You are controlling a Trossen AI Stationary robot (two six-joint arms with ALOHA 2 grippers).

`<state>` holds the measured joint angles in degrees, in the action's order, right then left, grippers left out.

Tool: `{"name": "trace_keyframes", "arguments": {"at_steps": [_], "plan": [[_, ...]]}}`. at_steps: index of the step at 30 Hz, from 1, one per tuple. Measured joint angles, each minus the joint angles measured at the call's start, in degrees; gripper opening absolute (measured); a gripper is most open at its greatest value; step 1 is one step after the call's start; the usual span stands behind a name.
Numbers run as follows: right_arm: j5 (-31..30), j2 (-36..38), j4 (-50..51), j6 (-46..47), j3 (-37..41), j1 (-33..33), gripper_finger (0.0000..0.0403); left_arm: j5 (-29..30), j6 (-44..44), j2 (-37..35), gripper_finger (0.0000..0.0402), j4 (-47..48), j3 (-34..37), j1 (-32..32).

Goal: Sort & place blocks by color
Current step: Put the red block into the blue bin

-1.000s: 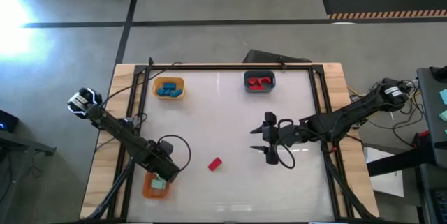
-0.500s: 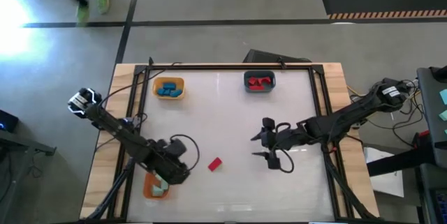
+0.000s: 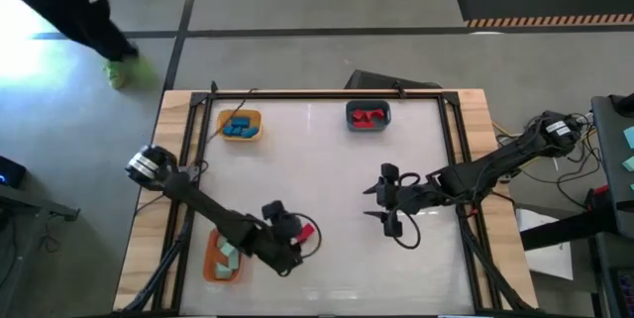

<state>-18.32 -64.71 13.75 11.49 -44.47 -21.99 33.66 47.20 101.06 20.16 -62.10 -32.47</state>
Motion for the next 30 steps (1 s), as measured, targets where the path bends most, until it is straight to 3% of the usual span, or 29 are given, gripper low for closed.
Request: {"name": "trace_keyframes", "arguments": {"at_steps": [8,15,22,25,30], "plan": [[0.3,-0.3,-1.3,-0.1,0.0,-0.5,0.0247,0.6,2.3,7.3,0.0241,-1.8,-0.2,0.2],[0.2,-0.3,-3.0,0.5,0.0,-0.5,0.0247,1.7,3.3,8.8,0.0236,-2.9,-0.1,0.6],[0.1,-0.3,-6.4,0.4,0.9,-0.6,0.0246,1.2,4.7,8.8,0.0152,-3.2,0.3,0.7],[0.0,-0.8,-13.5,-1.4,4.1,-0.9,0.0246,1.3,4.7,8.8,0.0104,-3.2,0.5,0.7],[-0.1,-4.3,-35.4,-9.0,11.7,-0.9,0.0246,1.2,4.8,8.7,0.0104,-3.3,0.6,0.7]]}}
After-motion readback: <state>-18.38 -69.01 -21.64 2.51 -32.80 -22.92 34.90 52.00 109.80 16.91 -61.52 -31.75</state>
